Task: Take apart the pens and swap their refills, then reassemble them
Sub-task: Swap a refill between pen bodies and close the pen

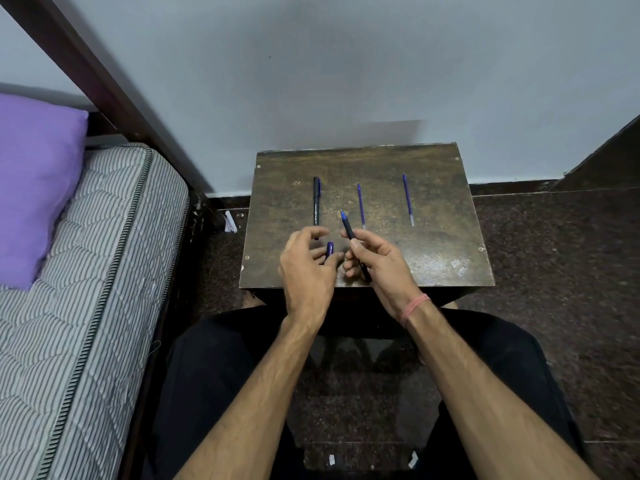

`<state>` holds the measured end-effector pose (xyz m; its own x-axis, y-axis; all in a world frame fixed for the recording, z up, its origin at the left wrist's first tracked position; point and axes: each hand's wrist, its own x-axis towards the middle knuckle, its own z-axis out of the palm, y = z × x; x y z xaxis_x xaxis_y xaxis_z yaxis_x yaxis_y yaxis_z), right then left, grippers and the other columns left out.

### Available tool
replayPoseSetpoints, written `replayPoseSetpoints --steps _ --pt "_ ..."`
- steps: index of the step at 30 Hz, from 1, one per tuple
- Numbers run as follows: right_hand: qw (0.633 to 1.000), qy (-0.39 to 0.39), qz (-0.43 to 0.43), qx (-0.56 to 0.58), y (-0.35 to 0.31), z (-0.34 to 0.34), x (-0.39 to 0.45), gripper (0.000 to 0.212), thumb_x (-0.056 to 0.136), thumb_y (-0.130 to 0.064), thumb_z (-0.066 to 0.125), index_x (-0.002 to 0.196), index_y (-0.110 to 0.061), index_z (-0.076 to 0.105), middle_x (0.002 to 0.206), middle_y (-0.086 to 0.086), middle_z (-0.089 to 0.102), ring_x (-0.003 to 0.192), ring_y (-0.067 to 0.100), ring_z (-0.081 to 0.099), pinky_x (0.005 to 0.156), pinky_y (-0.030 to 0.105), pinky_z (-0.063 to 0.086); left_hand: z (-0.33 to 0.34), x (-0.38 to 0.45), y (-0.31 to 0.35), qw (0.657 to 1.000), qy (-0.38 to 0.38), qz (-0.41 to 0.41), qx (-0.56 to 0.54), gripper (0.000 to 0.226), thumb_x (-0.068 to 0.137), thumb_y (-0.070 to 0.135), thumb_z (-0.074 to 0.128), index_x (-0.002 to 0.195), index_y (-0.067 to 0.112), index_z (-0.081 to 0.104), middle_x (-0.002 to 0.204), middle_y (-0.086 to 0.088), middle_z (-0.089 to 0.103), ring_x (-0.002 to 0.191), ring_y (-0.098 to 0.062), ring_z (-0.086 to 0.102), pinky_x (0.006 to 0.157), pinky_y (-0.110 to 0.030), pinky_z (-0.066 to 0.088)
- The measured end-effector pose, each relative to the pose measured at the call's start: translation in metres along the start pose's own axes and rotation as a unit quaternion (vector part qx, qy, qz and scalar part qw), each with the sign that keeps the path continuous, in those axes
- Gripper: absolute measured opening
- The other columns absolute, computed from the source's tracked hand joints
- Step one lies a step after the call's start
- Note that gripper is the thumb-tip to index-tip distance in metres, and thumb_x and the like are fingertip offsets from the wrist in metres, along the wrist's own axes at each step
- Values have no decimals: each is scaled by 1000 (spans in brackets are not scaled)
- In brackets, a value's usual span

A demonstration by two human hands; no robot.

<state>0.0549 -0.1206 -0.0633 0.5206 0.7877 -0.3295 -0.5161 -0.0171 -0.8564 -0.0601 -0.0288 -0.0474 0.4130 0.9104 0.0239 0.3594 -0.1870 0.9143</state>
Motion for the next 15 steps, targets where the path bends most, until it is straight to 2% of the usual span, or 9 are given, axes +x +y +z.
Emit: replayPoseSetpoints --steps 4,6,10,11,14,15 --pt "1000 8 4 -9 1 -1 0 28 107 -8 69 134 -3 75 84 12 68 74 18 65 74 31 59 -6 -1 4 997 12 19 68 30 78 13 101 100 21 81 106 12 74 91 0 78 79 -19 66" --pt "1000 14 5 -18 2 0 0 28 105 -6 72 133 -3 76 85 10 72 75 17 67 78 33 59 -8 -1 5 995 19 19 98 26 79 16 100 95 25 81 103 15 73 88 4 76 77 -11 60" --pt "999 11 -3 -33 3 0 -1 23 101 -2 76 123 -9 82 90 9 78 74 13 71 81 31 62 -8 1 6 991 32 21 127 19 81 22 97 89 28 80 99 16 72 83 5 73 73 -5 51" --pt "999 10 -6 -32 3 -1 -1 22 101 -1 76 120 -10 83 89 7 79 73 11 72 79 29 63 -9 2 7 991 34 24 124 18 80 24 96 89 28 81 98 15 72 84 2 73 76 -10 54" --pt "999 11 -14 -27 3 0 -2 21 100 1 76 117 -10 81 85 1 80 71 9 73 75 25 65 -11 3 2 994 8 30 102 24 79 25 97 97 29 83 103 14 73 97 -14 74 88 -40 63" --pt "999 11 -14 -27 3 0 -2 20 100 1 76 117 -8 80 85 1 81 71 9 74 75 25 66 -12 2 -1 995 1 29 96 28 78 25 97 102 30 82 105 14 73 102 -17 73 89 -43 62"
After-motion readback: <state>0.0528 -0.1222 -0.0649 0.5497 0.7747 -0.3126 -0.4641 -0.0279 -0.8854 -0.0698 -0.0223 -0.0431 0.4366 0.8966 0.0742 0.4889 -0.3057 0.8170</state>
